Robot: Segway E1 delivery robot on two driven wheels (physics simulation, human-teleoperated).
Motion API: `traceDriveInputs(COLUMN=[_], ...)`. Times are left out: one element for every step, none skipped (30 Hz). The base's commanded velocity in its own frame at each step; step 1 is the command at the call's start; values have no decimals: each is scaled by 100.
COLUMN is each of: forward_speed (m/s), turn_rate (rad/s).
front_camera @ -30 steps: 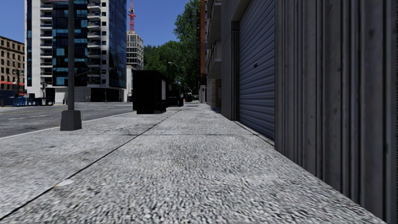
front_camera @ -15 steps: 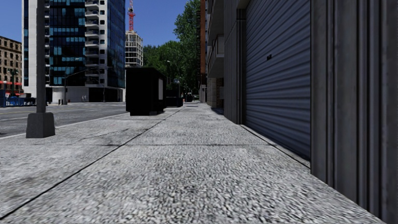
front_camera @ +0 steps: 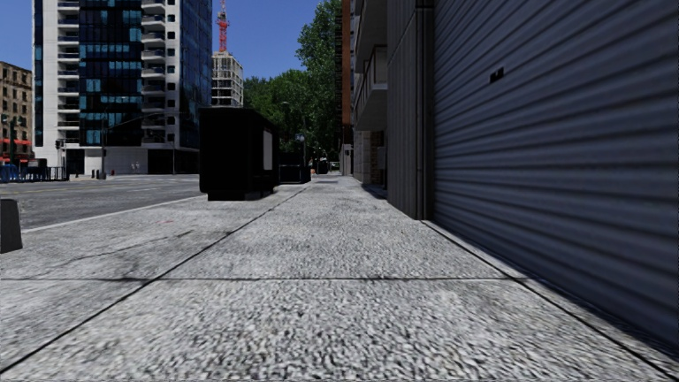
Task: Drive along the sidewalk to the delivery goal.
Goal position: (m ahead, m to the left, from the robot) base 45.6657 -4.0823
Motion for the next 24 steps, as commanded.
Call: traceDriveInputs(forward_speed=[200, 200, 200, 200, 200, 200, 200, 200, 200, 200, 200, 200, 200, 200, 200, 200, 200, 200, 200, 200, 200, 200, 200, 200], turn_rate=[0, 0, 0, 0, 0, 0, 0, 0, 0, 0, 0, 0, 0, 0, 0, 0, 0, 0, 0, 0, 0, 0, 0, 0])
